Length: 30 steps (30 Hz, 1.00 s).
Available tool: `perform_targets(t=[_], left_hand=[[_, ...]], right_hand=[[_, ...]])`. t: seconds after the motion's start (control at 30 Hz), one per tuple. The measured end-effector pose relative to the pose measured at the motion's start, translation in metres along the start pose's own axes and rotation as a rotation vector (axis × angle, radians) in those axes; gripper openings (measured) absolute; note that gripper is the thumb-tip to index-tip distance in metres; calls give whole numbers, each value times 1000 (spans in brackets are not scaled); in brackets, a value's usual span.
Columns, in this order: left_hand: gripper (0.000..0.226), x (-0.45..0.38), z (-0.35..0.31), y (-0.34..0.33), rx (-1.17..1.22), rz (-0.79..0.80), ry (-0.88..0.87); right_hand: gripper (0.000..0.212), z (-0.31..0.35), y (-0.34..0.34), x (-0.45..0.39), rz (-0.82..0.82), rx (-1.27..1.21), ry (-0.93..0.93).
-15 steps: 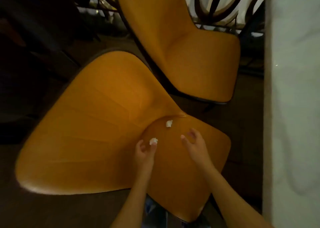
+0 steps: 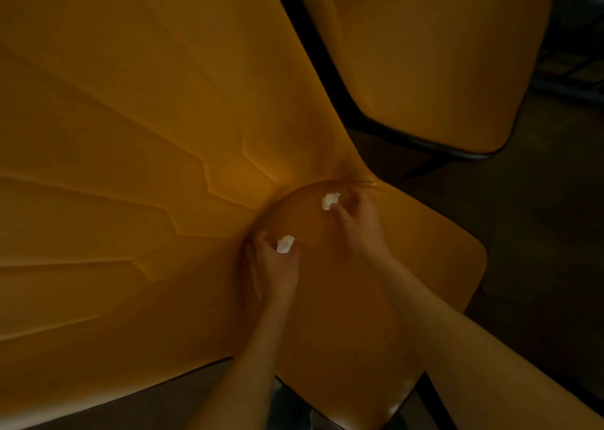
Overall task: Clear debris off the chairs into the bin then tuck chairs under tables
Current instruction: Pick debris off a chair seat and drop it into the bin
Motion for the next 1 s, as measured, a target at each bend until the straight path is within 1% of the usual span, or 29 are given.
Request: perform_targets(t=[0.1,0.2,0.33,0.47,0.6,0.67,0.77,0.83,0.93,1.0], left_hand=[[65,-4,1,-8,-80,-17,-48],[49,-10,9,-14,-37,-20,-77],[35,-15,8,-12,17,-33,-94],[27,-16,7,-10,72,-23,-95],[20,-13,4,-12,158,11,-97],[16,-9,-3,-10,199,28,-100],[12,2,-14,-4,255,58,-119],[10,12,-27,4,281,62,-144],[16,33,-60,20,373,97,-182],[19,51,-85,34,435,136,-224]], right_hand=[[44,-2,-11,-15,-17,194,70],[39,-1,-16,-23,-44,292,150],[25,0,-19,-27,-65,326,208],[7,-5,-18,-29,-79,342,164],[9,-12,-21,-24,-50,293,131],[6,-17,-21,-19,-52,162,64],[11,-14,-13,-2,-55,-142,-35],[13,-1,-2,16,-65,-244,1],[18,28,22,52,-120,-375,78],[18,53,38,80,-141,-484,117]])
Point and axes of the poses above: each hand's wrist, its own x-axis away from the middle knuckle, its own y-axis out of the back of the hand, z = x × y, the point moved 6 cm from there along -x, towards the middle knuckle, and after that the axes turned 9 degrees about z, right-handed, at the moved point
